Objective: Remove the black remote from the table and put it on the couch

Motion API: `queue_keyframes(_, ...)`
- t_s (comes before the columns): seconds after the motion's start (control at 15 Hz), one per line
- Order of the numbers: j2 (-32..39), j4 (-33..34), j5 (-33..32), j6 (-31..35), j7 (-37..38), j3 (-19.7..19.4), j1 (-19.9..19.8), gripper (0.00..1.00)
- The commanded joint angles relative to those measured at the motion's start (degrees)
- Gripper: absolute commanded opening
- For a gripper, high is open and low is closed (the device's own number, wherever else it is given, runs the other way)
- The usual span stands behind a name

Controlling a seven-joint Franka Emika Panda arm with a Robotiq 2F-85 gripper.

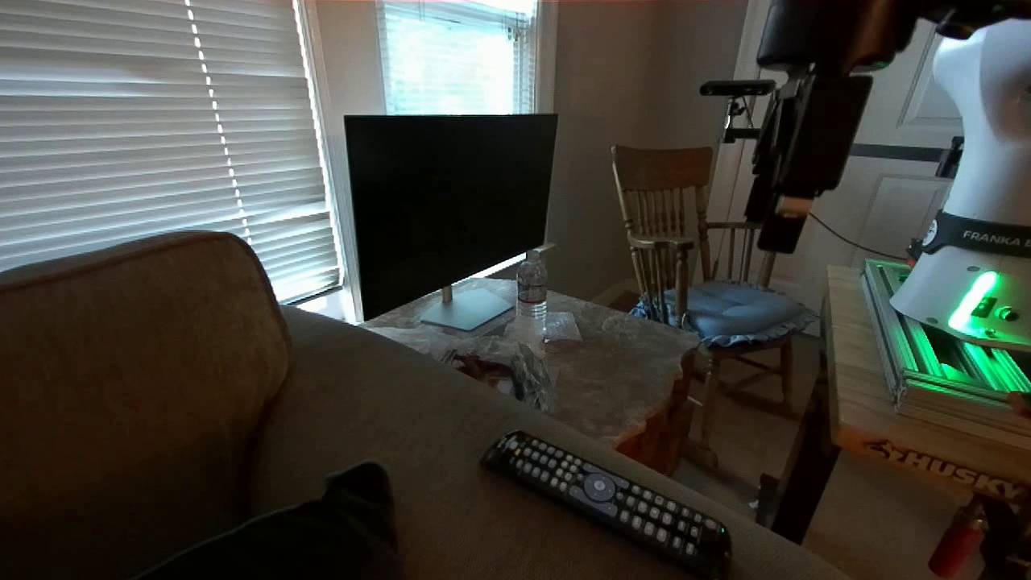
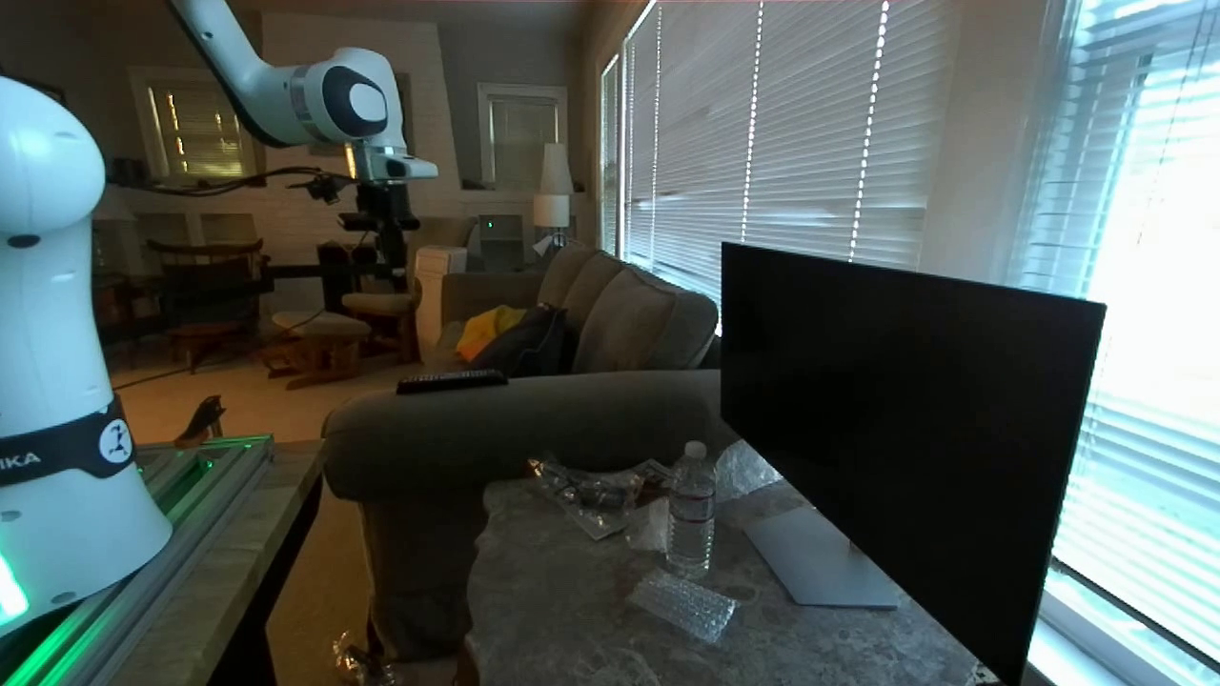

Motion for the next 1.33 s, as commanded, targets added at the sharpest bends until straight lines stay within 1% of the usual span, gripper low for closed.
queue_keyframes(0.0, -9.5, -5.6, 5.4, -2.6, -10.5, 3.4, -5.5, 1.00)
queue_keyframes(0.27, -17.2, -9.5, 11.7, -5.2, -21.6, 4.4, -9.4, 1.00)
queue_keyframes(0.4, -20.5, -11.6, 14.3, -5.8, -26.6, 4.3, -11.0, 1.00)
queue_keyframes(0.53, -22.6, -14.0, 17.6, -5.6, -32.7, 3.3, -11.8, 1.00)
queue_keyframes(0.6, -18.9, -10.6, 15.7, -5.2, -28.8, 6.3, -13.8, 1.00)
queue_keyframes(0.67, -20.0, -11.7, 16.6, -5.2, -30.8, 6.0, -14.1, 1.00)
queue_keyframes(0.8, -21.2, -12.9, 17.1, -5.3, -32.1, 5.7, -14.3, 1.00)
queue_keyframes(1.27, -21.5, -13.2, 17.1, -5.3, -32.3, 5.7, -14.3, 1.00)
